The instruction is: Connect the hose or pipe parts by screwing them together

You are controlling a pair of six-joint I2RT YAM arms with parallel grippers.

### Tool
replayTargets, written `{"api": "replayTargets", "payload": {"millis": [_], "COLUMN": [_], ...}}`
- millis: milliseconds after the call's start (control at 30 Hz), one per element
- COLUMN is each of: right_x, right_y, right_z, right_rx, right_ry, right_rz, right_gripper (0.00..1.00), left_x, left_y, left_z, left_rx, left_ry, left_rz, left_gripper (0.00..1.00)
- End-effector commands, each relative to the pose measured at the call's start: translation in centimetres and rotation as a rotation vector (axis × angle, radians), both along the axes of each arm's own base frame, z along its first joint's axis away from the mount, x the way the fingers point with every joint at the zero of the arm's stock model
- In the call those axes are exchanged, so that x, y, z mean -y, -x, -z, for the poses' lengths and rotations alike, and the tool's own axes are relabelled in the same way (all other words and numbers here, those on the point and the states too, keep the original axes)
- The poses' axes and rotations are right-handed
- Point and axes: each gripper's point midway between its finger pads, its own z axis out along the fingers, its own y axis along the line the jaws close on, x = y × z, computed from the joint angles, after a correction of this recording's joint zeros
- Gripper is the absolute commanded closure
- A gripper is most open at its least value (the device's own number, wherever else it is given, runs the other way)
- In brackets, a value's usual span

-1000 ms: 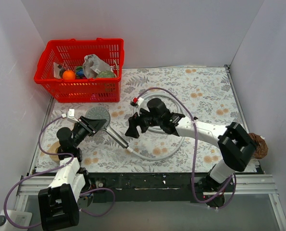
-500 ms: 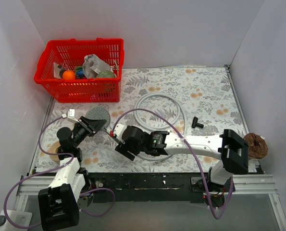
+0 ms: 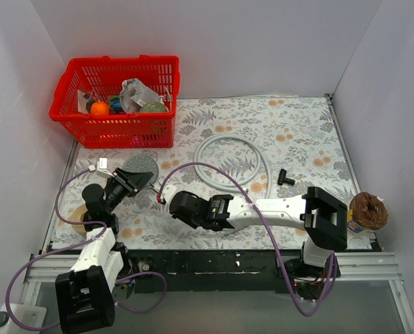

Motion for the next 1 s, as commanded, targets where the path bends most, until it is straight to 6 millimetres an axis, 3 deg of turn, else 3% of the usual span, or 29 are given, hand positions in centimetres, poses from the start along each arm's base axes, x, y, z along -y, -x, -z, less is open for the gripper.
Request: {"api": "replayTargets", "payload": {"millis": [0, 167, 233, 267, 300, 333, 367, 400, 467, 533, 567, 767, 800, 967], "right_x": [-2.5, -3.4, -3.7, -3.9, -4.3, -3.8, -4.3, -4.7, -3.7, -3.8, -3.2, -2.7, -2.4, -1.8], "right_y": [-0.7, -0.5, -0.1, -0.8, -0.3, -0.2, -1.4, -0.1, -0.9, -0.3, -1.1, -1.5, -1.0, -1.6], "right_z": [-1.5, -1.5, -1.6, -2.1, -3.0, -2.4, -3.7, -5.1, -5.0, -6.4, -6.1, -5.4, -4.5, -6.3], "right_rx": [0.025, -0.018, -0.065, -0.079, -0.131, -0.167, -0.174, -0.252, -0.313, -0.39, -0.406, -0.533, -0.58, -0.648], "right_ry": [-0.11, -0.18, -0.222, -0.266, -0.325, -0.343, -0.43, -0.502, -0.575, -0.665, -0.673, -0.725, -0.723, -0.93], "right_rz": [0.011, -0.008, -0.028, -0.02, -0.049, -0.058, -0.055, -0.142, -0.138, -0.206, -0.193, -0.236, -0.248, -0.309], "right_gripper": [0.85, 0.97, 0.99, 0.99, 0.99, 0.99, 0.99, 0.99, 0.99, 0.99, 0.99, 0.99, 0.99, 0.99], "left_x": [0.6, 0.6, 0.6, 0.7, 0.7, 0.7, 0.7, 0.8, 0.8, 0.9, 0.8, 0.9, 0.9, 0.9], "left_y": [0.6, 0.6, 0.6, 0.6, 0.7, 0.6, 0.7, 0.7, 0.7, 0.8, 0.7, 0.8, 0.8, 0.8], "left_z": [-0.9, -0.9, -0.8, -0.9, -0.8, -0.9, -0.9, -0.9, -0.9, -0.9, -0.9, -0.8, -0.8, -0.9], "left_rx": [0.042, 0.043, 0.04, 0.042, 0.039, 0.042, 0.043, 0.041, 0.041, 0.039, 0.04, 0.039, 0.039, 0.041], "left_ry": [-0.004, -0.002, -0.002, -0.001, 0.0, -0.001, 0.0, 0.0, 0.002, 0.004, 0.004, 0.005, 0.005, 0.007], "left_rz": [0.038, 0.043, 0.043, 0.047, 0.049, 0.049, 0.05, 0.052, 0.053, 0.06, 0.06, 0.064, 0.064, 0.067], "left_gripper": [1.0, 1.0, 1.0, 1.0, 1.0, 1.0, 1.0, 1.0, 1.0, 1.0, 1.0, 1.0, 1.0, 1.0]}}
